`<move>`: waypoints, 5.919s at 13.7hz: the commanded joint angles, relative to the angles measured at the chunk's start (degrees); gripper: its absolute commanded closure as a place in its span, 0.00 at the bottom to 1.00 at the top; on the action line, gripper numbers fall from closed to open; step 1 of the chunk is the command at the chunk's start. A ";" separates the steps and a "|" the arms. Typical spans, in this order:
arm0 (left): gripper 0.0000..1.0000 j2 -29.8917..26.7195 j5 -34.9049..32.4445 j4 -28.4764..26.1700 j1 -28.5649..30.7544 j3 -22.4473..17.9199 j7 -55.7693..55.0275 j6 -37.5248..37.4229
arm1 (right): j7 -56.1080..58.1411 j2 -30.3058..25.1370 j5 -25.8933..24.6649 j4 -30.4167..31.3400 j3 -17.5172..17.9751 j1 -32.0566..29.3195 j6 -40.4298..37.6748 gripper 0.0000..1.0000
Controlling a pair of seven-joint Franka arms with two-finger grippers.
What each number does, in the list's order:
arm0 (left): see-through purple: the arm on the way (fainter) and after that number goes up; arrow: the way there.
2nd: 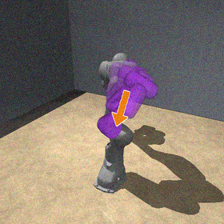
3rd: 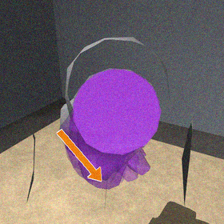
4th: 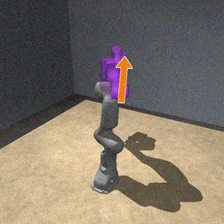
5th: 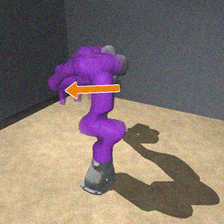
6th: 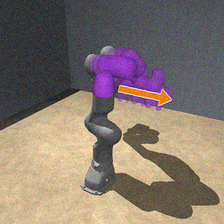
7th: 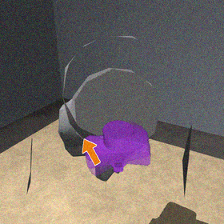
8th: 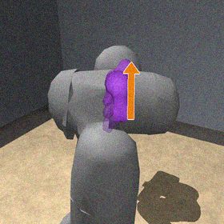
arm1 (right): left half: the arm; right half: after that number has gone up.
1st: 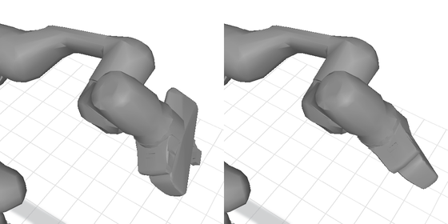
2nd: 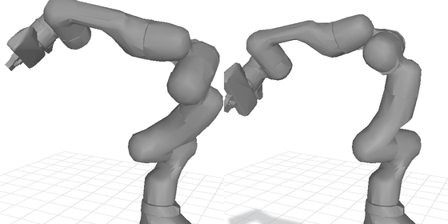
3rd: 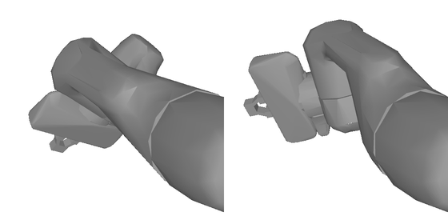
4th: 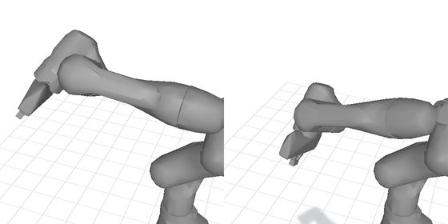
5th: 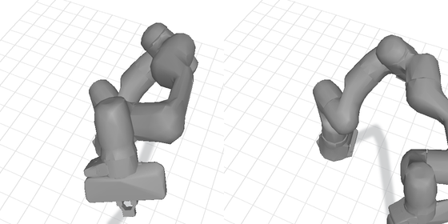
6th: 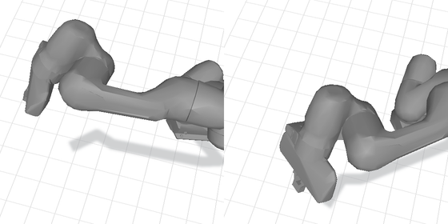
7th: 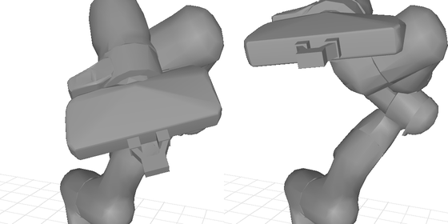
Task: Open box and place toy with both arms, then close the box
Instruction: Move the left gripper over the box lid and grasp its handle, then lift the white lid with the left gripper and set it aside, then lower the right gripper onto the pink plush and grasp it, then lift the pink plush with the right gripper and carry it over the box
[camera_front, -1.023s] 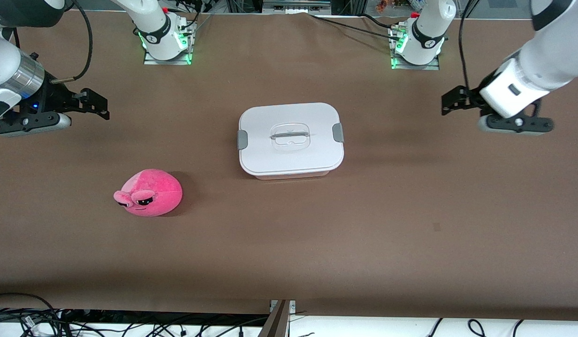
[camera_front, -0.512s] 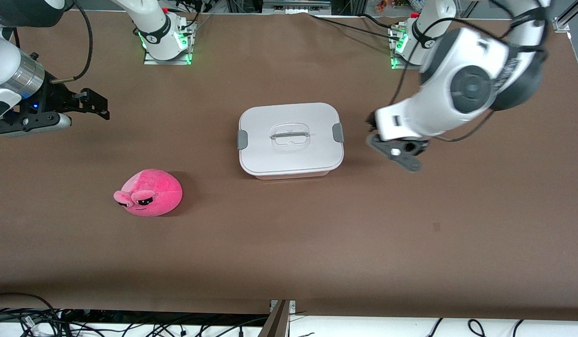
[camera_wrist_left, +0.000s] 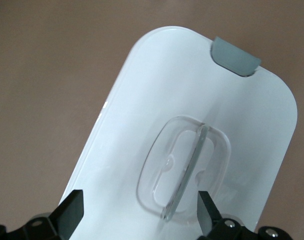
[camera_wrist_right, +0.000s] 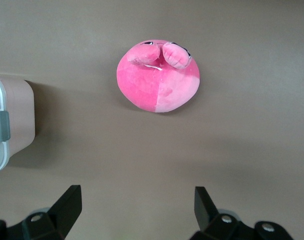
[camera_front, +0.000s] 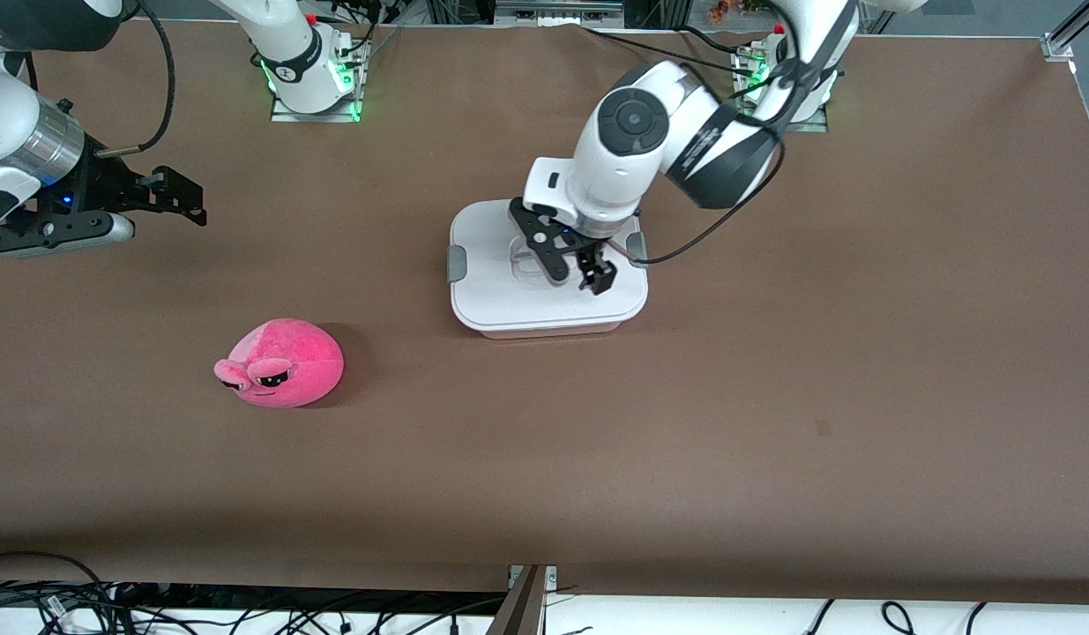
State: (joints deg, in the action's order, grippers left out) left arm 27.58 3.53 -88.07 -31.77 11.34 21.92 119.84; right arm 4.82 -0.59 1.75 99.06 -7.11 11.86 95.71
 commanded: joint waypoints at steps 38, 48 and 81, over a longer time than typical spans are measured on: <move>1.00 -10.62 -11.62 9.76 35.37 -0.35 51.74 -42.41 | -2.54 4.18 0.54 1.04 0.25 2.82 6.22 0.00; 1.00 -10.44 -11.79 10.38 36.34 -0.35 52.09 -41.71 | -0.61 18.42 1.86 13.00 -0.19 2.11 36.73 0.00; 1.00 -10.44 -11.79 10.38 36.16 0.18 52.88 -42.15 | 23.16 20.98 -5.76 -18.28 22.81 1.94 -2.19 1.00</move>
State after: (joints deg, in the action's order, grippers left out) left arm 16.45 -6.92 -79.59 4.24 11.20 73.02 78.73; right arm 20.11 19.76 -0.24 83.50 10.99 13.97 96.36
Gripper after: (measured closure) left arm 0.930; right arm 0.912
